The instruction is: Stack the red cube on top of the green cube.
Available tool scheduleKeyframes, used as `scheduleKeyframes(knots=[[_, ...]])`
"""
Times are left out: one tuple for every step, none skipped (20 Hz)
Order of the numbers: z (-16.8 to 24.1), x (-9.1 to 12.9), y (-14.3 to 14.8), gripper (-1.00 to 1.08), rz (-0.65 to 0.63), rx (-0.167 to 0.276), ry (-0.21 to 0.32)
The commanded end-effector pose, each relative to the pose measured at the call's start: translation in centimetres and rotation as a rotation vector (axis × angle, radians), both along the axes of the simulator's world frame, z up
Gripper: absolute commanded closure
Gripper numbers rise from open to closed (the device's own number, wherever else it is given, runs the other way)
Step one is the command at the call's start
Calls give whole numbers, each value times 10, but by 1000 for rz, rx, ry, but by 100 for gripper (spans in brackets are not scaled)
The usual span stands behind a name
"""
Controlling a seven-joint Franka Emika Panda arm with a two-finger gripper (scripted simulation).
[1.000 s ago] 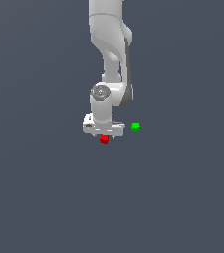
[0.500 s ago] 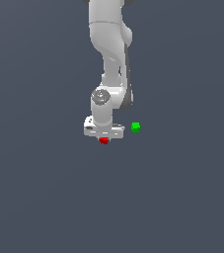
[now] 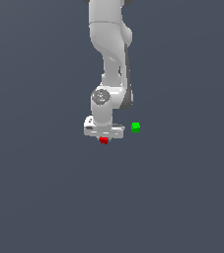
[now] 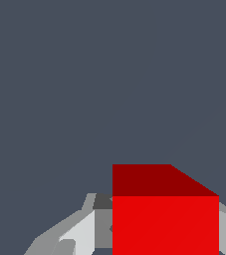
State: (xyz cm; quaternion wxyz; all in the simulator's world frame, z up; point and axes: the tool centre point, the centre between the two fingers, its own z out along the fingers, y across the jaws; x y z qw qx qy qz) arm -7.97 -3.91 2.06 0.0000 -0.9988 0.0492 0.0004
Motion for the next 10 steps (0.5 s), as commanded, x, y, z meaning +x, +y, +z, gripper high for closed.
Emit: scheduleKeyframes(knots=[[2,0,0,108,0,0,-1],[4,0,0,108,0,0,-1],[6,0,0,108,0,0,-1],[9,0,0,108,0,0,-1],[12,0,0,108,0,0,-1],[16,0,0,108,0,0,-1],[20,0,0,108,0,0,-1],[25,0,0,108,0,0,-1],[31,-1,0,108,0,0,-1],[36,-1,0,108,0,0,-1]])
